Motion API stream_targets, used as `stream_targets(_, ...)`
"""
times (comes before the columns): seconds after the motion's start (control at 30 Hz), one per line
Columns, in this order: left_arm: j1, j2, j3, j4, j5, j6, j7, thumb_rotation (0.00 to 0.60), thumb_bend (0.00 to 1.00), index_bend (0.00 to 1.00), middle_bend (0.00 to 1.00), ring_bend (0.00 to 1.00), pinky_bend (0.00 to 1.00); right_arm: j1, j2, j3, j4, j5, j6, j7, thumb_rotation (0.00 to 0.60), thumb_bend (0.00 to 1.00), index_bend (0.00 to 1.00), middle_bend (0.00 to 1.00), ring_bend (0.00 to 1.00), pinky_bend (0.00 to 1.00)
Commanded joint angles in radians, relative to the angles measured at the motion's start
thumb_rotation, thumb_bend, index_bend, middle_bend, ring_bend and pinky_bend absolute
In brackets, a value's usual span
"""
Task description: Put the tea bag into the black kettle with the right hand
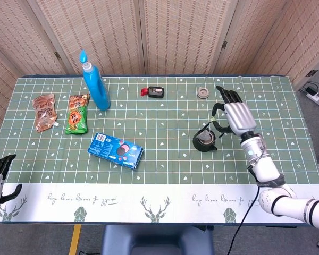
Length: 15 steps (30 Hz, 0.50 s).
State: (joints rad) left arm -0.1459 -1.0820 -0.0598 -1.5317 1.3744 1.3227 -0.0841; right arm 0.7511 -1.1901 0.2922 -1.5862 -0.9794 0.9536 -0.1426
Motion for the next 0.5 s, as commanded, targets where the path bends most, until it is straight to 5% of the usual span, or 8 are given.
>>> stream_targets(0.03,-0.001,-0.002,0.0,0.0,0.0,-0.001,0.005,0.6,0.34,0.0,0.05,0.06,0.13,-0.019,-0.009,-0.021,0.018,-0.028,-0.001,0.028,0.6,0.4,0.5,0.0,0.0,0.0)
stream_targets(0.5,-0.001,-0.009,0.008,-0.006,0.011,0.004,0.03,0.6,0.34,0.0,0.05,0.06,0.13,-0.145,0.01,-0.162,-0.002,-0.261,0.084,0.083,0.6,0.4,0.5,0.0,0.0,0.0)
